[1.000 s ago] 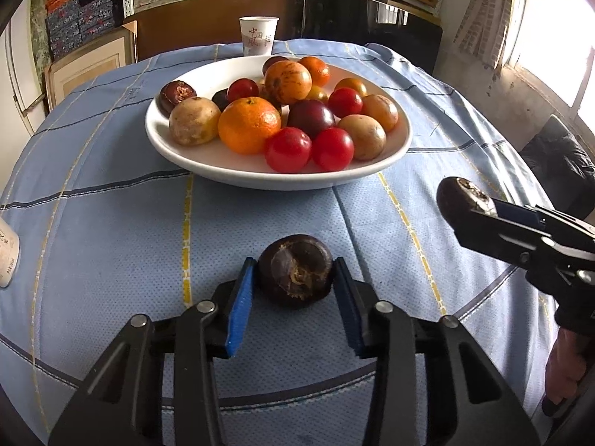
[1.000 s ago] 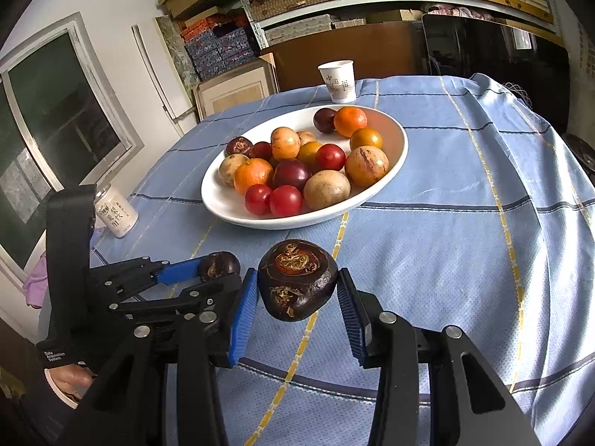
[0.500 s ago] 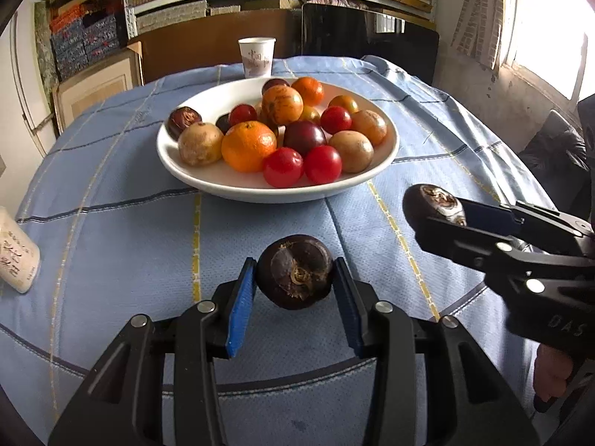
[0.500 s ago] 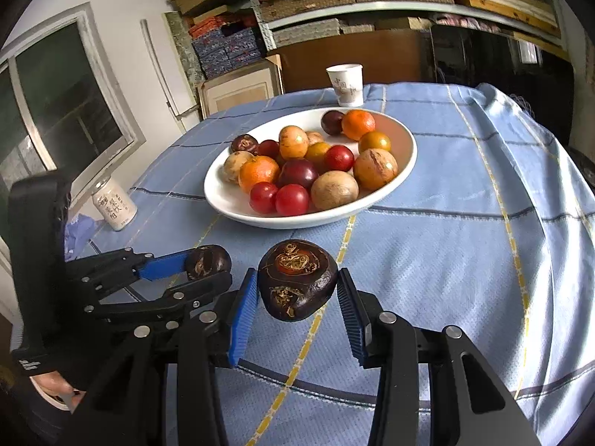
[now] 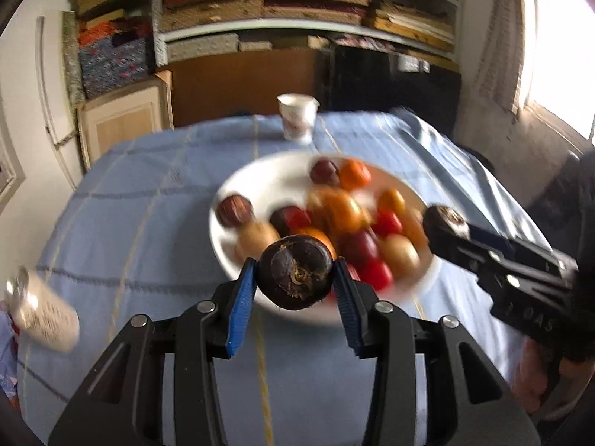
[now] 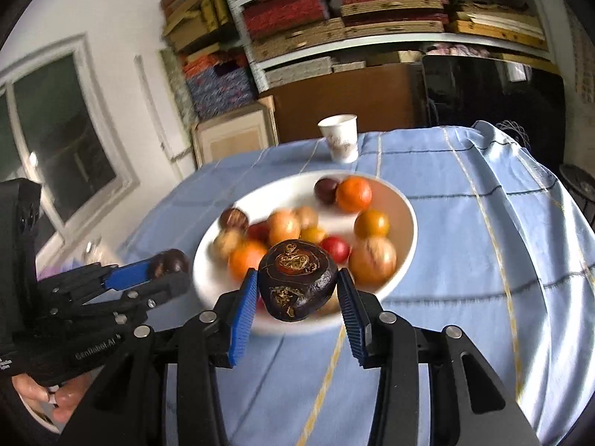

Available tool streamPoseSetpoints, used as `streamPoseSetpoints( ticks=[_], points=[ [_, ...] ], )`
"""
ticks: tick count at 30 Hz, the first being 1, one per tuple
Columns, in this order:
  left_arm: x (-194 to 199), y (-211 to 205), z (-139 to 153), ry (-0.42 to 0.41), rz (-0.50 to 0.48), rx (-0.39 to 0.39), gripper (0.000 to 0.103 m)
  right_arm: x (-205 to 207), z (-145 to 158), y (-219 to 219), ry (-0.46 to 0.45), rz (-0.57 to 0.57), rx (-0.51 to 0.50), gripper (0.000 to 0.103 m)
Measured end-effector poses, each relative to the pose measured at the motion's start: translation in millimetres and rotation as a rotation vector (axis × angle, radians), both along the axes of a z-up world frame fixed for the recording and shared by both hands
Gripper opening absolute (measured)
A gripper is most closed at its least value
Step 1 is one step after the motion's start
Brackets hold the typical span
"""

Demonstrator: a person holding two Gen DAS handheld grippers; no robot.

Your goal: Organize fruits

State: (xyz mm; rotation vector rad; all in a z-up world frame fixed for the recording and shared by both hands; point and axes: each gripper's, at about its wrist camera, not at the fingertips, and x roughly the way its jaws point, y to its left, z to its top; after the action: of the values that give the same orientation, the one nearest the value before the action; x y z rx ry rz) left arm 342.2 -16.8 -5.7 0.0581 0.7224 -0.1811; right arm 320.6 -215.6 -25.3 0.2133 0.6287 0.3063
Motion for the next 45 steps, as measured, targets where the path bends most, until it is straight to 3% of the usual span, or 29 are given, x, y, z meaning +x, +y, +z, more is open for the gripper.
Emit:
streamPoseSetpoints(
  ticks=[3, 13, 14, 17, 22, 24, 29, 32, 37, 39, 45],
  points=[
    [35, -2, 2, 0.005, 0.010, -0.027, 0.041, 25, 0, -2, -0.001, -0.017, 0.002, 0.044],
    [115, -16, -14, 0.038, 0.032, -0.013, 0.041, 87, -16, 1, 0.036, -0.001, 0.022, 0.044],
    [119, -16, -16, 0.040, 0.037, -0.011, 0.043, 91, -18, 1, 0.043, 0.003, 0.034, 0.044],
    [118, -15, -14, 0.009, 0.061, 0.003, 0.068, 92, -18, -1, 0.048, -0.001, 0.049, 0.046],
    [101, -13, 1, -0.002, 0.069, -0.008, 0.083, 77, 3, -4, 0.002, -0.012, 0.037, 0.053],
    [89, -11, 8, -0.007, 0.076, -0.001, 0.092, 66, 15, -3, -0.011, -0.006, 0.024, 0.060],
    [34, -3, 29, -0.043, 0.087, 0.030, 0.098, 22, 35, 2, -0.036, 0.035, -0.048, 0.078],
    [-1, 3, 31, -0.041, 0.087, 0.025, 0.098, -11, 33, -1, -0.040, 0.063, -0.058, 0.085],
    [-63, 8, 16, -0.074, 0.115, 0.051, 0.098, -64, 14, -7, -0.077, 0.054, -0.126, 0.086],
    [-77, 7, 7, -0.075, 0.121, 0.068, 0.098, -77, 4, -11, -0.066, 0.031, -0.146, 0.093],
    [-101, 1, -11, -0.049, 0.089, 0.071, 0.098, -101, -2, -20, -0.075, 0.028, -0.149, 0.095]
  ],
)
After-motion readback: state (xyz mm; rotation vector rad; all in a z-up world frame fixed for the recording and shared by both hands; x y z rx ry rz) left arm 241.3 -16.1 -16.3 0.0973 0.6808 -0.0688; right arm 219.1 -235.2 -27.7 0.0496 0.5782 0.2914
